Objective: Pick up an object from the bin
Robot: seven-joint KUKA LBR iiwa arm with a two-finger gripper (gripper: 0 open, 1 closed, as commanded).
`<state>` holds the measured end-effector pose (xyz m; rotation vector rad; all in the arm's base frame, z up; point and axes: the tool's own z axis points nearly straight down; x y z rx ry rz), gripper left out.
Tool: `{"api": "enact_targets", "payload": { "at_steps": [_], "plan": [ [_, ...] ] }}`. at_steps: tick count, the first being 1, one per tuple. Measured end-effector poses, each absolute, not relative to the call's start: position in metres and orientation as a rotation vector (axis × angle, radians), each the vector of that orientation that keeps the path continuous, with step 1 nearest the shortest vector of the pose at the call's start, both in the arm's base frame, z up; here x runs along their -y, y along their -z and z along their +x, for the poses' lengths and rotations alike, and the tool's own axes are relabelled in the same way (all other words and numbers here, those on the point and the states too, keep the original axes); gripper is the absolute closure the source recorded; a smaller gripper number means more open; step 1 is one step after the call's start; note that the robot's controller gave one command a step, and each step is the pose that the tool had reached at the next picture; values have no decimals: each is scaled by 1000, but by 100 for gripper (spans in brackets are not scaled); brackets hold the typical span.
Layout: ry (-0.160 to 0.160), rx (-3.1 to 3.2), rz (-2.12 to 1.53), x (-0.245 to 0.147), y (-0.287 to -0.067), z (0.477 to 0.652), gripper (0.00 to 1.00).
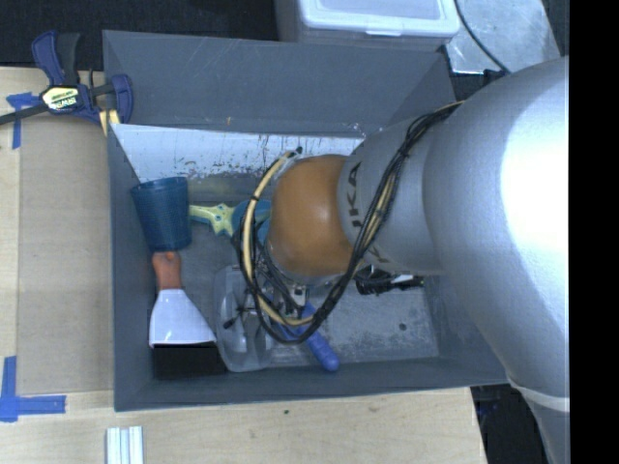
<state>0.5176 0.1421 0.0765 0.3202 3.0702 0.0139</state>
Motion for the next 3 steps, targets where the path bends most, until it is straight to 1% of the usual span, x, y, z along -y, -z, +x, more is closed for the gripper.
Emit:
{"api": "enact_targets", "payload": {
  "at_steps": [1, 2, 3],
  "plan": [
    [-14, -3070, 321, -142, -76, 518, 100],
    [-13, -3071, 323, -142, -88, 517, 100],
    [-15, -3066, 324, -142, -110, 518, 100]
  ]
}}
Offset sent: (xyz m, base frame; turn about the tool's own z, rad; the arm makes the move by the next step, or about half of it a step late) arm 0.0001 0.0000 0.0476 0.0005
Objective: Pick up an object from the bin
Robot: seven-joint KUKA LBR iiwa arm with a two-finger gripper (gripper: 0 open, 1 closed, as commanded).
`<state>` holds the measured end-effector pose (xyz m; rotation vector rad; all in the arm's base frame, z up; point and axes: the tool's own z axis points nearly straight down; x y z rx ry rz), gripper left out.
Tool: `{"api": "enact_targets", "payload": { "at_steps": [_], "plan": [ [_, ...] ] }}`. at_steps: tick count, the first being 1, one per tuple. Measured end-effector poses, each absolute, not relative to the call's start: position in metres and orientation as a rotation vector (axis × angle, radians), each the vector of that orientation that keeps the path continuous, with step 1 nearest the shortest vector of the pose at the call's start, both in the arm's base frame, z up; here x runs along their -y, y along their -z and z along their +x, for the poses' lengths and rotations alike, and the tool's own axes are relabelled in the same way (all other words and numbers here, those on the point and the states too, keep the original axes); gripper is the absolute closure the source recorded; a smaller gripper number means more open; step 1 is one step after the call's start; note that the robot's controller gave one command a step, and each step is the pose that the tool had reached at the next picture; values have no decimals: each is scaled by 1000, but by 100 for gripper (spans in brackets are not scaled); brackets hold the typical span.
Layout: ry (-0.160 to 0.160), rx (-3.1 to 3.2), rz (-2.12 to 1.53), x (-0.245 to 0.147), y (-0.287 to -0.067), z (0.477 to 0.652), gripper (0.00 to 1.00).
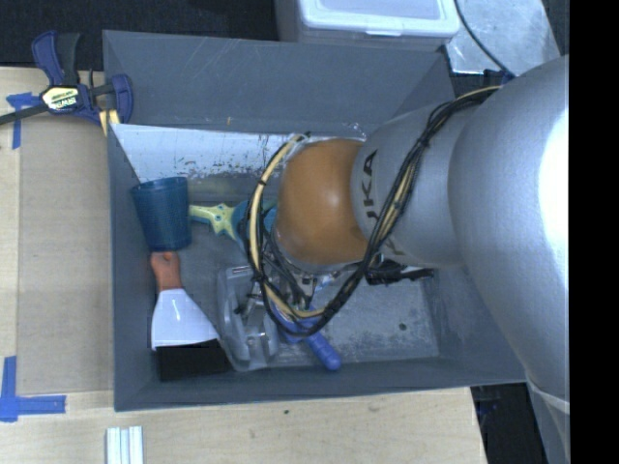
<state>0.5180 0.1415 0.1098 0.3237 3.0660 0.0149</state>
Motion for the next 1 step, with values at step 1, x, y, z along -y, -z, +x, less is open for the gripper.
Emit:
{"api": "enact_targets", "payload": {
  "at_steps": [1],
  "plan": [
    [-13, -3071, 325, -141, -127, 517, 100]
  ]
}}
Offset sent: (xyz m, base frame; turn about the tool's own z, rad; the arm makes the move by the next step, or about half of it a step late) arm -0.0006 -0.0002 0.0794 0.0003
